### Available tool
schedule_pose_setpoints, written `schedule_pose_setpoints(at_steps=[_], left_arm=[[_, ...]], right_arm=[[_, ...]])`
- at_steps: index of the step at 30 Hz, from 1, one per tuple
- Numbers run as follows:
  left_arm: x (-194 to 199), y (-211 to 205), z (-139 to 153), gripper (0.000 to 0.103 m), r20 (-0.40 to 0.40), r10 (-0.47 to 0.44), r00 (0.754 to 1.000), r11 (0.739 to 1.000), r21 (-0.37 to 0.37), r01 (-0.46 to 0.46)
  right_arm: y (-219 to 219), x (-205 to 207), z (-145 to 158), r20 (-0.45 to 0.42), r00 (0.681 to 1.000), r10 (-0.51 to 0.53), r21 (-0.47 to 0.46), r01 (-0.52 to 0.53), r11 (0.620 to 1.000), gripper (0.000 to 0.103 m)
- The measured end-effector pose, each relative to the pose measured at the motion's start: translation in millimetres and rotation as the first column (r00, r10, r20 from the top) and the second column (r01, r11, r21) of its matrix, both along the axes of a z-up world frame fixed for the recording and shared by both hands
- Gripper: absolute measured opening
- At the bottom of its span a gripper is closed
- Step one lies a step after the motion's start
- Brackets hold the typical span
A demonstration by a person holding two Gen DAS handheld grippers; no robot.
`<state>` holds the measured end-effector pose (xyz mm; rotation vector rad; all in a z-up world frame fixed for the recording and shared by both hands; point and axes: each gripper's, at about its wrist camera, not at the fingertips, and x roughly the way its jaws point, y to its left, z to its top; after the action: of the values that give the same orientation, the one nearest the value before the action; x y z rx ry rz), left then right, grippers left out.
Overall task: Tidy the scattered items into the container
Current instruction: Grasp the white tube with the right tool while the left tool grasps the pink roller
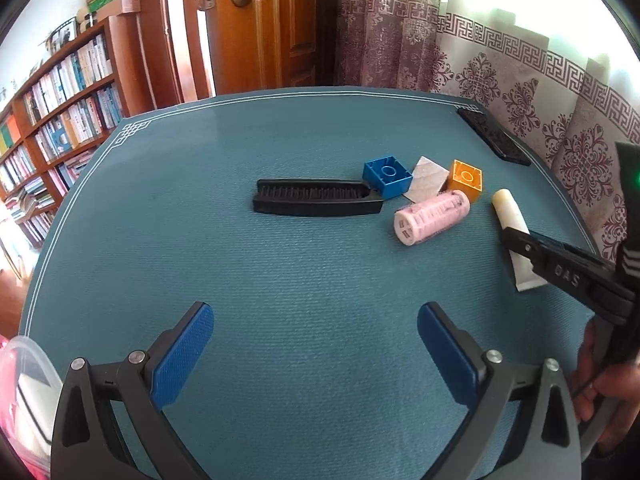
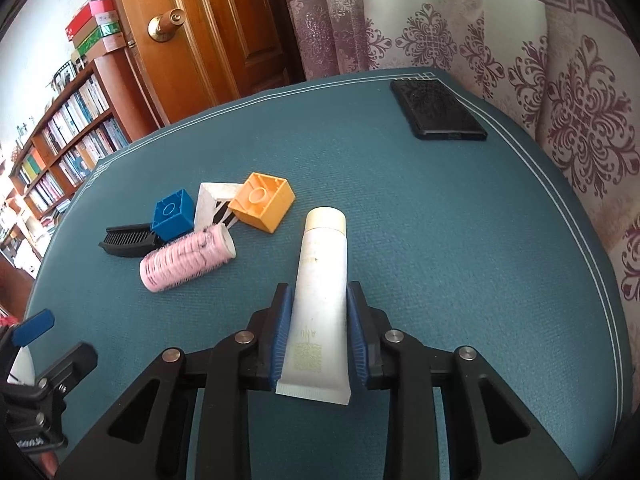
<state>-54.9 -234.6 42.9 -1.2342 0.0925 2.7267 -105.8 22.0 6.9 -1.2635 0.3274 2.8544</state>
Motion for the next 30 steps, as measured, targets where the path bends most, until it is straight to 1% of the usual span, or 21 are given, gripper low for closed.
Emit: schedule_pose_setpoints(at_steps=[5,11,15,18,23,26,30], left_arm=[[-15.6,18.8,-0.3,0.102,0.006,-0.037,0.999,0.999,-0.008,0.037],[-33.1,39.7,-0.7,0.102,0.041,-0.049,0.998,0.997,0.067,0.046],[-42.9,57.0,-2.4,0.102,0.051,-0.042,0.998,0.995,0.098,0.036],[-49.2,67.7,-3.0,0.102,0.049,-0.020,0.999,0.995,0.097,0.015],[-60.2,78.1,-5.2,0.102,0.064,0.015,0.998,0.991,0.133,-0.024],[-65.9,81.0,-9.3,0.102,0.072,0.058,0.996,0.989,0.135,-0.067],[-74.7,81.8,-16.6,0.102,0.094,0.109,0.990,0.980,0.155,-0.123]], right_arm=[[1.5,3.5,-1.5,-0.014,1.000,-0.002,-0.009,0.002,1.000,0.030],[2.2,5.5,-1.0,-0.024,1.000,0.007,-0.011,-0.007,1.000,0.030],[5.4,6.9,-0.5,-0.022,1.000,0.000,-0.011,-0.001,1.000,0.030],[8.3,8.5,-0.2,-0.021,1.000,-0.009,-0.012,0.008,1.000,0.030],[12.1,11.8,0.2,-0.022,0.999,-0.023,-0.010,0.023,1.000,0.031],[12.7,12.3,0.0,-0.024,0.999,-0.023,-0.013,0.022,1.000,0.030],[12.5,12.8,-0.6,-0.030,0.999,-0.023,-0.010,0.023,1.000,0.030]])
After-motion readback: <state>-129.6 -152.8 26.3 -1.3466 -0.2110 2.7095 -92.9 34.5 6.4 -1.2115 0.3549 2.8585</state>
